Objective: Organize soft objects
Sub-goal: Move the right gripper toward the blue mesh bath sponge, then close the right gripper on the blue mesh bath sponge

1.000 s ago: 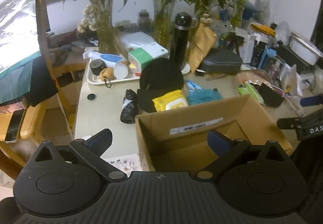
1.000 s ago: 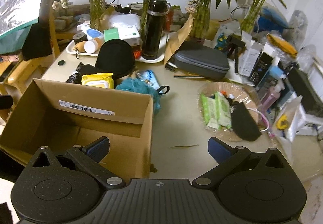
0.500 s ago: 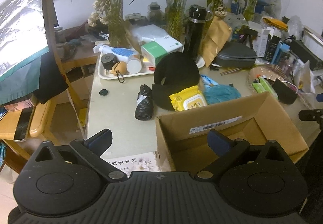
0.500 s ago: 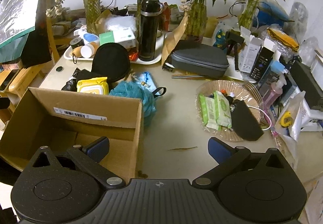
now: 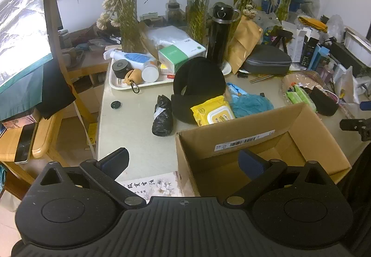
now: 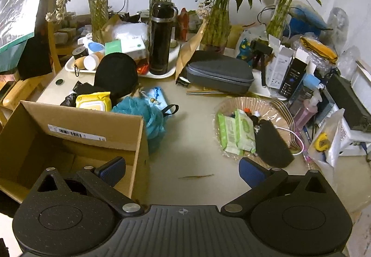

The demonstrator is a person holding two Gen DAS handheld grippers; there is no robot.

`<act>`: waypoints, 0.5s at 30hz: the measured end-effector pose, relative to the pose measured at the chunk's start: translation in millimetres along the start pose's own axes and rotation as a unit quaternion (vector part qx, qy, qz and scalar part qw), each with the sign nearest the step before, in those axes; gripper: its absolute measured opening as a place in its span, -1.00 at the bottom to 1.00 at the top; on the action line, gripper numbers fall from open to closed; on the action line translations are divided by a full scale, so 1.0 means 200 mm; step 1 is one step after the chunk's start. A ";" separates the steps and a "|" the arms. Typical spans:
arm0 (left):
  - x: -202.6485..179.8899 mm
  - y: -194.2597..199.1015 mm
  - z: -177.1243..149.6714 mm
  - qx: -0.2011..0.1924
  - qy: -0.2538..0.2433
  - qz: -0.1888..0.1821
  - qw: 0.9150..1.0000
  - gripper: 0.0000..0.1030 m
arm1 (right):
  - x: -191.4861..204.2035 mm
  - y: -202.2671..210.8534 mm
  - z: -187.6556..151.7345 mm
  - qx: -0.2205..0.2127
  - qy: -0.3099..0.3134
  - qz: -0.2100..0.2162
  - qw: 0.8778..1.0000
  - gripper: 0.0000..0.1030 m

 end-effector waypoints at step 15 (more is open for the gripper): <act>0.08 -0.07 0.08 -0.001 0.002 0.008 1.000 1.00 | -0.02 -0.18 0.10 0.013 -0.011 0.027 0.999 1.00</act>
Point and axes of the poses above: each gripper's, at about its wrist camera, not at the fingertips, and y roughly against the way its jaws point, x to its left, z to its top, the point moved 10 cm from there along -y, roughly the way its jaws point, and after that the axes turned 15 degrees about -z, right-handed, at the moved point
